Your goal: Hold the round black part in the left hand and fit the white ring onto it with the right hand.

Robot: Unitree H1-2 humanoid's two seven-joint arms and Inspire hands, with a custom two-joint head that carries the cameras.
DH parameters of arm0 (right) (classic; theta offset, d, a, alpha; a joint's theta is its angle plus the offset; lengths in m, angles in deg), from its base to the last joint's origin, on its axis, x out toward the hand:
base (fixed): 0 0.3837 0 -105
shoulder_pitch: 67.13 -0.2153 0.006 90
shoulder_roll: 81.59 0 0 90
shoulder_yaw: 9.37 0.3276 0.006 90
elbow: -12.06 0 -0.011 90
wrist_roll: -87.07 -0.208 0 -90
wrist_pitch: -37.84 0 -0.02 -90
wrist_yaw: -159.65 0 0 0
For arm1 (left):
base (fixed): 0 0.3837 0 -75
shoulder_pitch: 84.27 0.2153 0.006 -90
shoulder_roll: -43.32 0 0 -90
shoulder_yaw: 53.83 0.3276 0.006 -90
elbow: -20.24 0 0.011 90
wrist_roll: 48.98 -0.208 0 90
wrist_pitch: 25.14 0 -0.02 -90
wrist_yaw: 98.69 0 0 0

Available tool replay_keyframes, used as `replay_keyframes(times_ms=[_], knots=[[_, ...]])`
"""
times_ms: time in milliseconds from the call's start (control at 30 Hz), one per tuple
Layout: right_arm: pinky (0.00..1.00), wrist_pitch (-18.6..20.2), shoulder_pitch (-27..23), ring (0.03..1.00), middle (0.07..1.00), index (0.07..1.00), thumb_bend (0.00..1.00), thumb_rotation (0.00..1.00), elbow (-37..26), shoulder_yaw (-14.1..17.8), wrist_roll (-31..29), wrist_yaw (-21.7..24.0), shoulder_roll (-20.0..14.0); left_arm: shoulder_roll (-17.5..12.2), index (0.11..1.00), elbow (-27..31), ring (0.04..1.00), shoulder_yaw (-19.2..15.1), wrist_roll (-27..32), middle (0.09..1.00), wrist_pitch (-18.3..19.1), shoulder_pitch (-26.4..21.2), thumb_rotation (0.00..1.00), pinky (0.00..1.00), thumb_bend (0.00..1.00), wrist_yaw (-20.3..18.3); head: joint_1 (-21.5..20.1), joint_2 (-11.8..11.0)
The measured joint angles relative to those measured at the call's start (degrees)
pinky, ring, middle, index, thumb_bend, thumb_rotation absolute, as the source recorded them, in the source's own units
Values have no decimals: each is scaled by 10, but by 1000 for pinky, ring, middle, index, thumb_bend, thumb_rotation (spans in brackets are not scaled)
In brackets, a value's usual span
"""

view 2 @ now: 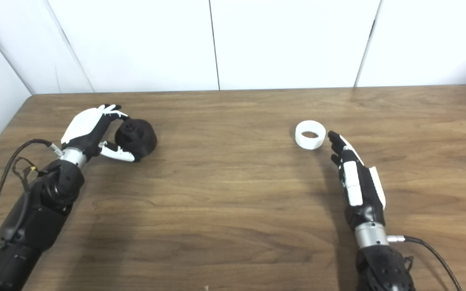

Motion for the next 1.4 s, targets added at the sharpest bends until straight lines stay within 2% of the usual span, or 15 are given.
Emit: replay_keyframes(times_ms=[300,400,800,1400], knots=[[920,2,0,938,912,870,691,1000,0,0,5,1,-1,0,638,35,1000,4,9,935,19,12,231,928,819,-33,2,3],[929,3,0,942,917,873,701,1000,0,-1,6,1,-1,0,636,44,1000,6,10,938,20,15,257,910,820,-41,3,3],[946,13,0,959,928,884,699,1000,-1,-2,5,2,-1,-3,642,116,1000,22,7,945,22,48,261,959,824,-73,3,8],[949,24,1,961,933,889,691,1000,-4,-5,5,1,3,8,641,222,1000,62,3,949,16,91,306,966,835,-131,-2,18]])
